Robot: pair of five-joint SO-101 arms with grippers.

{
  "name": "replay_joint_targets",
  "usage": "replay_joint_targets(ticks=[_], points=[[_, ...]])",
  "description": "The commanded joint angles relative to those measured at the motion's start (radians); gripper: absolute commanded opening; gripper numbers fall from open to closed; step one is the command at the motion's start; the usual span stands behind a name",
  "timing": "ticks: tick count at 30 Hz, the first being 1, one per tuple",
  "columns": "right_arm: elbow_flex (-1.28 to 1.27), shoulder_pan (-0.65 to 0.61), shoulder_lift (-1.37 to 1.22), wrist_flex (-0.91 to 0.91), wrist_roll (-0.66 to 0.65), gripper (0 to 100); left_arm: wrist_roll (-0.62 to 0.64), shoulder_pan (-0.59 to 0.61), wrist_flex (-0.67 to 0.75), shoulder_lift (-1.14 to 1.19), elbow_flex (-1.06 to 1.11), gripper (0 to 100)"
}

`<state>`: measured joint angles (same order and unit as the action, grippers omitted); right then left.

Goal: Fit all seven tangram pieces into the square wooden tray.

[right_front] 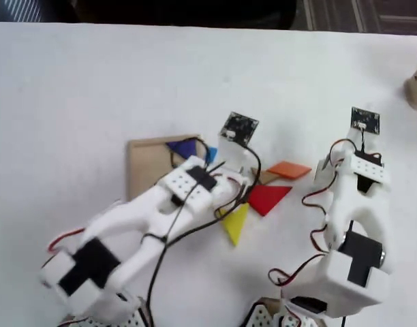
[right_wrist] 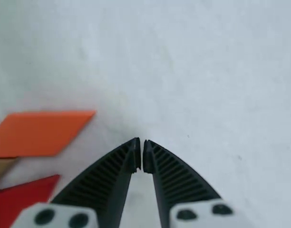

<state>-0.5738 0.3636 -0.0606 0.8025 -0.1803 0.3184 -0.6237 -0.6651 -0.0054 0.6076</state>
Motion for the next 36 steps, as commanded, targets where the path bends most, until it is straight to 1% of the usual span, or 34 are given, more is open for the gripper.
replay_joint_targets(ticks=[1, 4, 8, 15, 20, 26, 30, 32, 34, 36], points=[[0.052, -0.015, -0.001, -0.007, -0.02, 1.7, -0.023, 0.001, -0.009, -0.153, 0.048, 18], [0.052, -0.018, -0.002, -0.007, -0.021, 1.7, -0.069, 0.022, -0.006, -0.189, 0.11, 18], [0.052, -0.019, -0.002, -0.007, -0.021, 1.7, -0.071, 0.045, 0.028, -0.188, 0.137, 18], [0.052, -0.022, -0.01, -0.008, -0.025, 1.7, -0.071, 0.041, 0.091, -0.188, 0.192, 18], [0.052, -0.018, -0.004, -0.008, -0.025, 1.7, -0.071, 0.041, 0.11, -0.188, 0.187, 18], [0.051, -0.016, -0.004, -0.008, -0.025, 1.7, -0.078, 0.041, 0.204, -0.186, 0.21, 18], [0.051, -0.01, -0.002, -0.007, -0.026, 1.7, -0.08, 0.041, 0.215, -0.186, 0.167, 18], [0.051, 0.028, 0.013, -0.007, -0.035, 1.7, -0.08, 0.041, 0.213, -0.183, 0.144, 18], [0.043, 0.085, 0.041, -0.007, -0.077, 1.7, -0.084, 0.041, 0.209, -0.157, 0.1, 18], [0.043, 0.166, 0.059, -0.007, -0.114, 1.7, -0.138, 0.044, 0.198, -0.097, 0.034, 18]])
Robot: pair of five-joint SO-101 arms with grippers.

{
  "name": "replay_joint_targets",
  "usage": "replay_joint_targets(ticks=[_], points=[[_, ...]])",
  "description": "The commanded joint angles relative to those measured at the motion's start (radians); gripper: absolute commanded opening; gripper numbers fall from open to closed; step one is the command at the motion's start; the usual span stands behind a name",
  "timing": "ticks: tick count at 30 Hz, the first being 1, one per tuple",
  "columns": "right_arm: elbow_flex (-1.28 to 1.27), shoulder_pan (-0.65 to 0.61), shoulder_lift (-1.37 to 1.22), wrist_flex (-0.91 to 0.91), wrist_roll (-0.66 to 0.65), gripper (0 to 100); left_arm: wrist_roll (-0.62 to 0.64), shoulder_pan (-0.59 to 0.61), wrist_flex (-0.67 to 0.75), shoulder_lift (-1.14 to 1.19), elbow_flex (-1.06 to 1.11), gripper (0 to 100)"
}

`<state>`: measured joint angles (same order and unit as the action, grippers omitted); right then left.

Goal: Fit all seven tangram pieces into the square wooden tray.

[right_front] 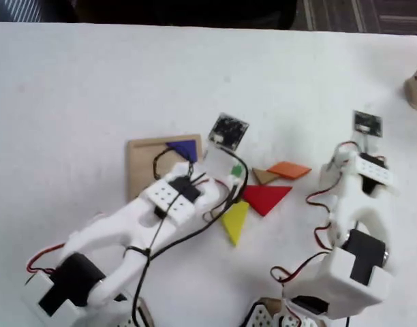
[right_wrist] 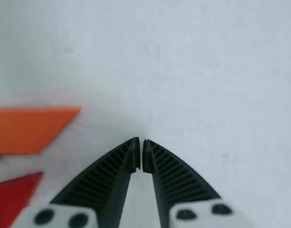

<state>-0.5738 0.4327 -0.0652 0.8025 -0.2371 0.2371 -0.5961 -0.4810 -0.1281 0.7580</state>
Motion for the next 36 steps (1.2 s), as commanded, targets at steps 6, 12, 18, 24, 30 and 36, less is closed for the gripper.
replay_joint_targets(ticks=[6, 12, 18, 24, 30, 36], points=[[0.043, 0.34, 0.067, -0.007, -0.115, 1.7, -0.124, 0.012, -0.087, 0.302, -0.422, 18], [0.044, 0.526, 0.068, -0.019, -0.121, 1.7, -0.126, -0.025, -0.147, 0.519, -0.715, 18], [0.031, 0.673, 0.068, -0.093, -0.115, 1.7, -0.126, -0.077, -0.173, 0.641, -0.798, 18], [-0.041, 0.696, 0.068, -0.179, -0.124, 1.7, -0.176, -0.133, -0.163, 0.642, -0.799, 18], [-0.137, 0.699, 0.077, -0.303, -0.124, 1.7, -0.276, -0.145, 0.005, 0.665, -0.799, 18], [-0.163, 0.699, 0.071, -0.326, -0.124, 1.7, -0.381, -0.139, 0.075, 0.771, -0.902, 18]])
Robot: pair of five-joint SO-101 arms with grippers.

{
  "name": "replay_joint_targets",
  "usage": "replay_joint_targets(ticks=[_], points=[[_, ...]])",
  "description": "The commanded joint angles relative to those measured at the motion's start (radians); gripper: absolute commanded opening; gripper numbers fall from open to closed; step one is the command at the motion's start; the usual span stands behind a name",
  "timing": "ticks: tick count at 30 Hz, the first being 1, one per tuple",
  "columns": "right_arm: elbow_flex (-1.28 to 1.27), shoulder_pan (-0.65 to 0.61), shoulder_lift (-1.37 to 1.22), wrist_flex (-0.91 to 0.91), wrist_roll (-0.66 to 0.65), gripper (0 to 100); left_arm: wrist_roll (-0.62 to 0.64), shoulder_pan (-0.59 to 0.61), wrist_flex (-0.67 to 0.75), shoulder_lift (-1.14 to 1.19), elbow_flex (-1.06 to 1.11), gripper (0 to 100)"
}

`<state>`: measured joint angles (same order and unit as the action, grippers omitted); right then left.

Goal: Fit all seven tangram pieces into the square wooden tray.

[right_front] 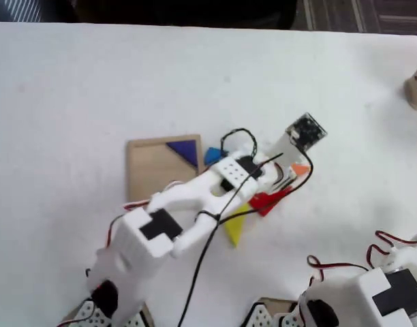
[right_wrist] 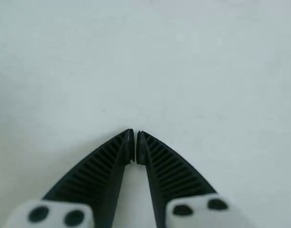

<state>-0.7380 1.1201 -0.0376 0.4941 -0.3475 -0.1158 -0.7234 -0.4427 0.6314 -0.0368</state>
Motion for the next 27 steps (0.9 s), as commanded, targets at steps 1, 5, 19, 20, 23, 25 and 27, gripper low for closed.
replay_joint_targets(ticks=[1, 5, 19, 20, 23, 25, 27], points=[[0.002, 0.013, 0.045, -0.019, -0.014, 1.7, -0.031, -0.012, 0.015, 0.028, -0.138, 18], [0.002, 0.013, 0.05, -0.019, -0.014, 1.7, -0.035, -0.012, -0.112, 0.082, -0.261, 18], [0.0, 0.004, 0.047, -0.01, -0.074, 1.7, -0.436, -0.074, -0.345, 0.113, -0.348, 18], [0.0, 0.005, 0.047, -0.005, -0.077, 1.7, -0.437, -0.077, -0.344, 0.114, -0.348, 18], [0.0, 0.01, 0.045, -0.002, -0.077, 1.7, -0.437, -0.077, -0.344, 0.116, -0.348, 18], [0.0, 0.01, 0.042, -0.002, -0.077, 1.7, -0.437, -0.076, -0.348, 0.116, -0.348, 18], [0.0, 0.01, 0.042, -0.002, -0.077, 1.7, -0.437, -0.076, -0.35, 0.114, -0.342, 18]])
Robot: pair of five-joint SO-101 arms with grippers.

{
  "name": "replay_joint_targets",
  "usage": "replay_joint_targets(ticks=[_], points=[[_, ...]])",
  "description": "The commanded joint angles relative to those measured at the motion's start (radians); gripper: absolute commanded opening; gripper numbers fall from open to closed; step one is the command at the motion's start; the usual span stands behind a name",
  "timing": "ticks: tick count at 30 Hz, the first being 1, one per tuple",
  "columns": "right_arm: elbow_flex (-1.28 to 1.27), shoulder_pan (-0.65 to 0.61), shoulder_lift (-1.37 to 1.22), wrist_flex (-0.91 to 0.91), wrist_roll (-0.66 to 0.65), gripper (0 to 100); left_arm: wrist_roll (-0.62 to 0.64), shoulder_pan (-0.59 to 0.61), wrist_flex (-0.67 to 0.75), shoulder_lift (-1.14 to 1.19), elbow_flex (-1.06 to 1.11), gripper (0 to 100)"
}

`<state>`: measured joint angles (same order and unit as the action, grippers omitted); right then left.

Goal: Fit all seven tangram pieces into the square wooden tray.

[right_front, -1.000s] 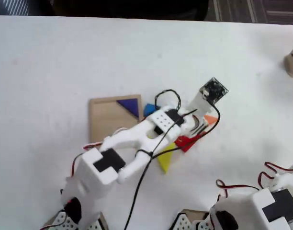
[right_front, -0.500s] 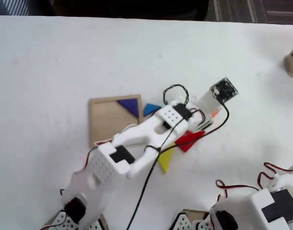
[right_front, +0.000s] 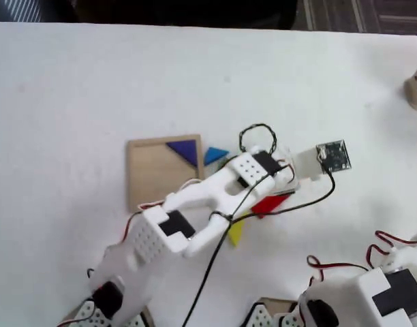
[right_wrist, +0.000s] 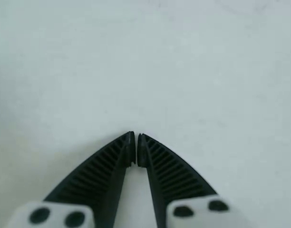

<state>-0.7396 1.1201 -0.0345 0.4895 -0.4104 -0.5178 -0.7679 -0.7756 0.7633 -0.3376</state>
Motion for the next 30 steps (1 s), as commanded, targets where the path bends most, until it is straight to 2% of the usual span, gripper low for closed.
replay_joint_targets(ticks=[1, 4, 7, 9, 12, 15, 20, 24, 27, 30], points=[[0.002, 0.008, 0.039, 0.002, -0.014, 1.7, -0.035, -0.03, -0.017, -0.018, -0.041, 18], [0.002, 0.008, 0.039, 0.002, -0.015, 1.7, -0.005, -0.015, -0.006, -0.015, -0.049, 16], [0.002, 0.005, 0.038, 0.002, -0.015, 1.7, 0.147, 0.002, 0.095, -0.012, -0.054, 14], [0.002, 0.002, 0.038, 0.008, -0.015, 1.7, 0.226, 0.01, 0.146, -0.012, -0.052, 17], [0.002, 0.002, 0.038, 0.008, -0.015, 1.7, 0.247, 0.013, 0.152, -0.013, -0.058, 25], [0.002, 0.002, 0.038, 0.008, -0.015, 1.7, 0.239, 0.012, 0.149, -0.01, -0.052, 28], [-0.002, 0.002, 0.038, 0.018, -0.015, 1.7, 0.239, 0.013, 0.095, 0.033, -0.115, 28], [-0.014, 0.001, 0.047, 0.031, -0.017, 1.7, 0.161, 0.013, -0.068, 0.087, -0.238, 28], [-0.015, 0.001, 0.047, 0.031, -0.029, 1.7, 0.167, 0.012, -0.141, 0.134, -0.328, 28], [-0.018, 0.001, 0.047, 0.038, -0.057, 1.7, 0.198, 0.013, -0.172, 0.171, -0.393, 20]])
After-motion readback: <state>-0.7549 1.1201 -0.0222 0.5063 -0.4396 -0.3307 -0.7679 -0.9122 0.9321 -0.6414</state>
